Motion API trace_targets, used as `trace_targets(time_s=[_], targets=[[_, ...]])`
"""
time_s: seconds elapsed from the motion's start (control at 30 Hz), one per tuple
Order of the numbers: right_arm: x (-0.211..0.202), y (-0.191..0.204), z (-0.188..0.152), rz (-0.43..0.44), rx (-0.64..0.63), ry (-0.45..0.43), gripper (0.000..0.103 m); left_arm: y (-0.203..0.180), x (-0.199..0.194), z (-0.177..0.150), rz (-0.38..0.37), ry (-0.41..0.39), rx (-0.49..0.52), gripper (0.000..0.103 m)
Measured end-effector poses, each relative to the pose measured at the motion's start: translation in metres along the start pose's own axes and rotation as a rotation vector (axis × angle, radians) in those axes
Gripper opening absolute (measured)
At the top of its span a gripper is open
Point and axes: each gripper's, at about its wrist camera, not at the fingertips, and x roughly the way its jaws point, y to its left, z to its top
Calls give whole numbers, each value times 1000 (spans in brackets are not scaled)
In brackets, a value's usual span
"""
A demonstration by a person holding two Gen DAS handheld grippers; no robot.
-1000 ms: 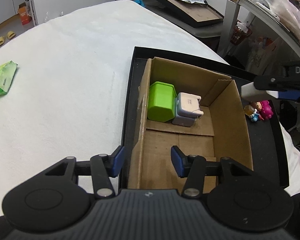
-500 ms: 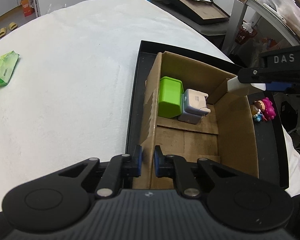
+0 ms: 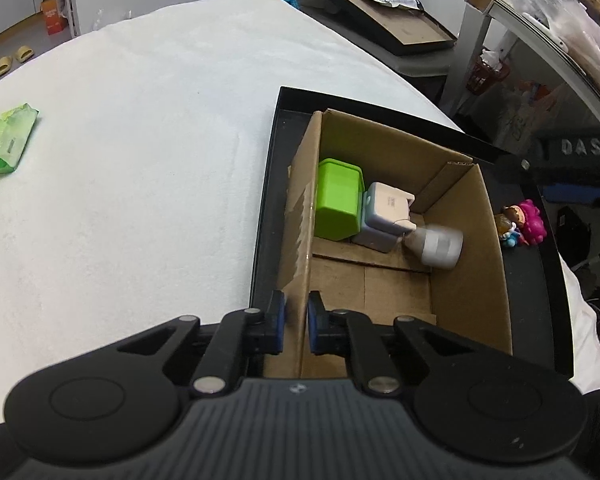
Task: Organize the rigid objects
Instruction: 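Open the right tool to drop the charger into the box, then move the right tool to the bottle-holding figurine and close on it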
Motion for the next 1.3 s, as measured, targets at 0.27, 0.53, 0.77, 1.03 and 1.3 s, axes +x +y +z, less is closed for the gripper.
trace_targets(time_s=[0.27,0.53,0.77,1.03,1.3], targets=[[-1,-10,-11,11,13,19,57,-1,-4,-1,7,-8,9,10],[-1,-34,-19,7,47,13,58,-3,-7,-2,15,-16,17,10],[3,-61,-30,-2,78,17,58,-9,-5,-2,40,-15,32,10],[13,-88,-37,-5,121,2,63,-12,-4,-2,77,-20,44,15],[31,-108,-47,-2,158,-2,74,-20,-4,-1,114,-24,72,27]])
